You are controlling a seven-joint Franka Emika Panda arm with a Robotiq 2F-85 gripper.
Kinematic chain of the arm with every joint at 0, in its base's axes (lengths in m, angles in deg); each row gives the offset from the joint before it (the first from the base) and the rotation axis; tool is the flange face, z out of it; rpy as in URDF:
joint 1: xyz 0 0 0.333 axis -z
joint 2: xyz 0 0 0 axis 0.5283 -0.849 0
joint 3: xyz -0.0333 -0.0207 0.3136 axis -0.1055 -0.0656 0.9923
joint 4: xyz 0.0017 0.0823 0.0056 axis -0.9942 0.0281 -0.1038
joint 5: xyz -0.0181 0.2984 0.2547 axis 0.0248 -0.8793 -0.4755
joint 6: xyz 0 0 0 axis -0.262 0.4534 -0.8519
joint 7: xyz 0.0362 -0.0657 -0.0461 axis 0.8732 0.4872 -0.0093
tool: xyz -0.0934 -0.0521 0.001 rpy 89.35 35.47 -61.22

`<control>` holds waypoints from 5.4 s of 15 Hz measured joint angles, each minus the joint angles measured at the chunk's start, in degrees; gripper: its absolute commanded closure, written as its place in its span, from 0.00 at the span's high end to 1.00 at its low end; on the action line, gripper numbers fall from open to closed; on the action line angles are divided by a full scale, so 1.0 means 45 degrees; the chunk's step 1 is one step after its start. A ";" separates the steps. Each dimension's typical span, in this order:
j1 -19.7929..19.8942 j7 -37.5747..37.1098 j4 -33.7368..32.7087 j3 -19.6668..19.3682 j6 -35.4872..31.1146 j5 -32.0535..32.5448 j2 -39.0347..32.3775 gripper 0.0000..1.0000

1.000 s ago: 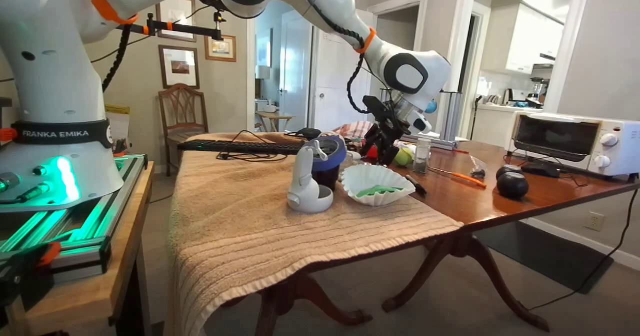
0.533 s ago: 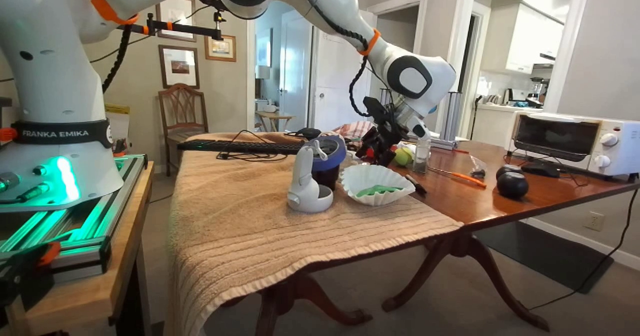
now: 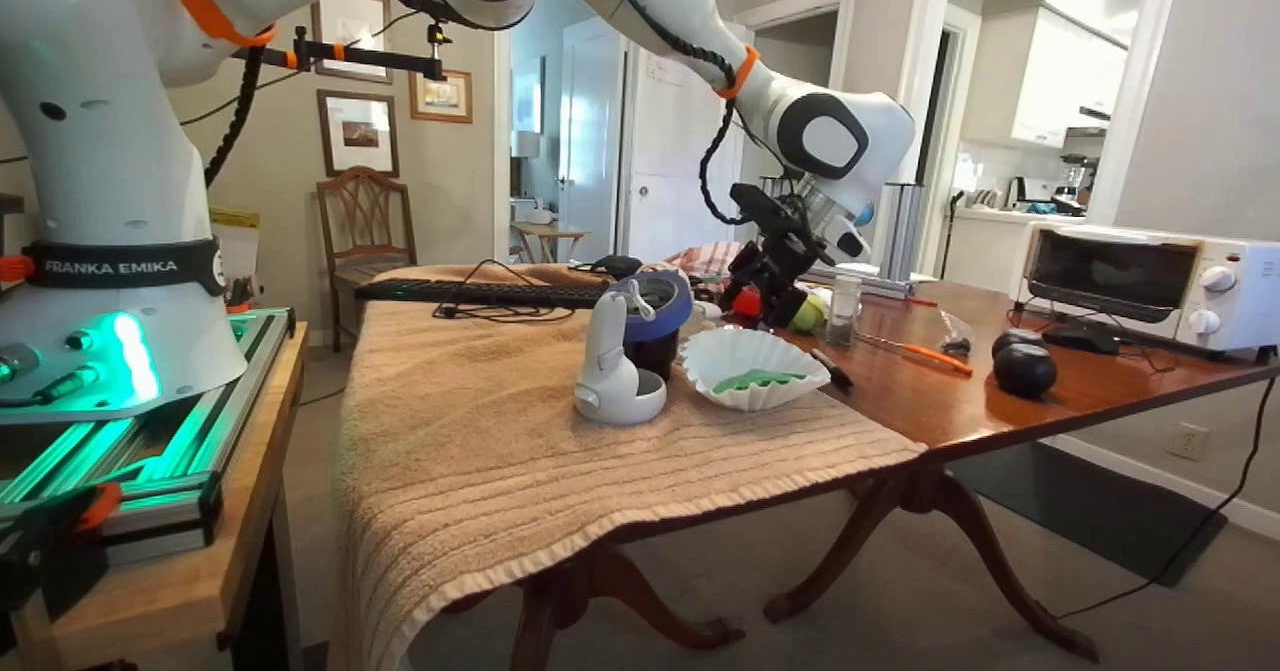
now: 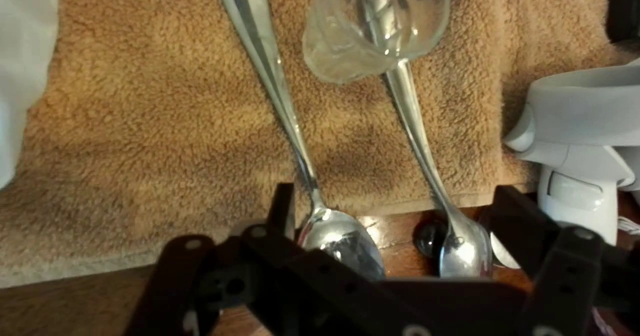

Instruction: Put the spoon inside the black cup

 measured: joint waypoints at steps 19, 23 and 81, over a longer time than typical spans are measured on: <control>-0.0731 -0.0115 0.0067 -0.0053 -0.1608 0.1709 -0.0540 0.01; -0.0725 -0.0172 0.0015 -0.0021 -0.1617 0.1687 -0.0541 0.01; -0.0893 -0.2221 0.0691 0.0162 -0.2046 0.0980 -0.0053 0.87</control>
